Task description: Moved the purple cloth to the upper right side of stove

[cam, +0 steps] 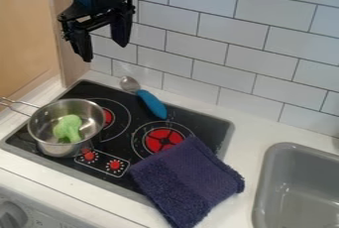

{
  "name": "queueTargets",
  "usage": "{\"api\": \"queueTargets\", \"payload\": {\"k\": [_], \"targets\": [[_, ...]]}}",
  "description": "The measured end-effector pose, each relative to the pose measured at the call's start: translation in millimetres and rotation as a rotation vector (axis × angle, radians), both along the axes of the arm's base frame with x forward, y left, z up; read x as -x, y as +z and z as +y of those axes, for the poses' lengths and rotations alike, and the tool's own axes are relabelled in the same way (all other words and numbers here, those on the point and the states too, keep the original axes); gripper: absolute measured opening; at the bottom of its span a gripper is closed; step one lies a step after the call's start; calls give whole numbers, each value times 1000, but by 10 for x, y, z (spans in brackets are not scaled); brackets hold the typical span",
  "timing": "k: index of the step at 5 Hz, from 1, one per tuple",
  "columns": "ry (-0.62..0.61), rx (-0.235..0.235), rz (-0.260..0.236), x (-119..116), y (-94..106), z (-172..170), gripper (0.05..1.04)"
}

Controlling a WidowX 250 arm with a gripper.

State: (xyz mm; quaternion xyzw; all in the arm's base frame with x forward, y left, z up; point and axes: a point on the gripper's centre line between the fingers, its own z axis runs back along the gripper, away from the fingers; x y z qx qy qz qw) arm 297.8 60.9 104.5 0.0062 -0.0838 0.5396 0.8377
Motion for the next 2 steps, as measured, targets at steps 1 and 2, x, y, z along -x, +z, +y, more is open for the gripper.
{"api": "queueTargets", "payload": {"k": [1, 2], "targets": [[0, 9, 56, 102, -149, -17, 999], [-66, -12, 84, 96, -188, -140, 999]]}}
